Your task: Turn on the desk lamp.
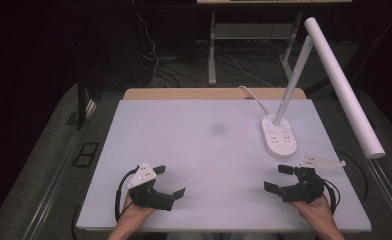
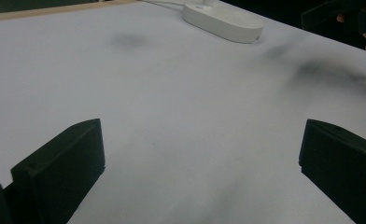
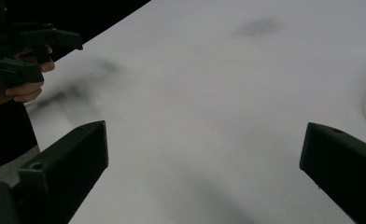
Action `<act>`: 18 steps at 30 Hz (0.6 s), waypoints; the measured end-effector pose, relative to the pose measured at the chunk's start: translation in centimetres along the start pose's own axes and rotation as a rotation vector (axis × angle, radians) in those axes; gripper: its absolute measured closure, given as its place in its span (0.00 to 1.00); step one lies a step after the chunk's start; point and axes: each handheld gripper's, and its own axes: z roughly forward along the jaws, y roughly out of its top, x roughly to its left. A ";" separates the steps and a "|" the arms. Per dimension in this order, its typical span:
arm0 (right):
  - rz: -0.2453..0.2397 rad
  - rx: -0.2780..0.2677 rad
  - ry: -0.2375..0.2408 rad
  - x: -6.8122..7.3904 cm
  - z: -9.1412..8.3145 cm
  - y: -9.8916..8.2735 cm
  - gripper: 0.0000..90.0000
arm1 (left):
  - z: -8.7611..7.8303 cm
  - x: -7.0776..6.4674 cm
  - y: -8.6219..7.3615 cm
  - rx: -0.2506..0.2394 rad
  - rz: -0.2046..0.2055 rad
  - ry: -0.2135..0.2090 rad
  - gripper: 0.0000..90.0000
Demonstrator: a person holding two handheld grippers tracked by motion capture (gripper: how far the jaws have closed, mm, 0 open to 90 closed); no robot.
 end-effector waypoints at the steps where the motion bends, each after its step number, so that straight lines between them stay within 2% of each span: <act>1: 0.002 0.003 0.002 0.0 0.0 0.0 0.01 | 0.0 0.0 0.0 0.000 0.000 0.000 0.00; 18: -0.005 0.016 0.009 0.1 -0.1 0.2 0.01 | -0.1 0.1 -0.1 0.000 0.005 0.010 0.00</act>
